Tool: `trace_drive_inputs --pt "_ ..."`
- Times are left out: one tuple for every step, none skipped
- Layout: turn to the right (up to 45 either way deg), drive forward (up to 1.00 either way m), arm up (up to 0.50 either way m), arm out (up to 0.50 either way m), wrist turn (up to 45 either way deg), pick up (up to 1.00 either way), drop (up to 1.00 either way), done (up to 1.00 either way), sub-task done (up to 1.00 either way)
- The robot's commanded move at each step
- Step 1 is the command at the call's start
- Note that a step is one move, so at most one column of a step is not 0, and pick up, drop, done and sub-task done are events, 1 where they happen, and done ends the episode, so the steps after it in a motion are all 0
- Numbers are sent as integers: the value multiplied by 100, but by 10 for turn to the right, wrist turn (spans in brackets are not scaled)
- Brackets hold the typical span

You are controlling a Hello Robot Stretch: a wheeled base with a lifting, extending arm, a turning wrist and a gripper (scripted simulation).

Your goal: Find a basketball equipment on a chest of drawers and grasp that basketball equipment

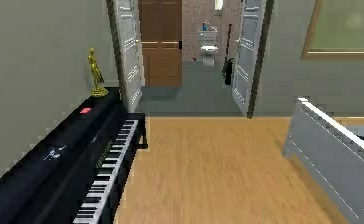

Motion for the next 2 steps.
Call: trace_drive_inputs --pt "450 0 0 0 0 0 0 0 0" --pt "360 0 0 0 0 0 0 0 0"
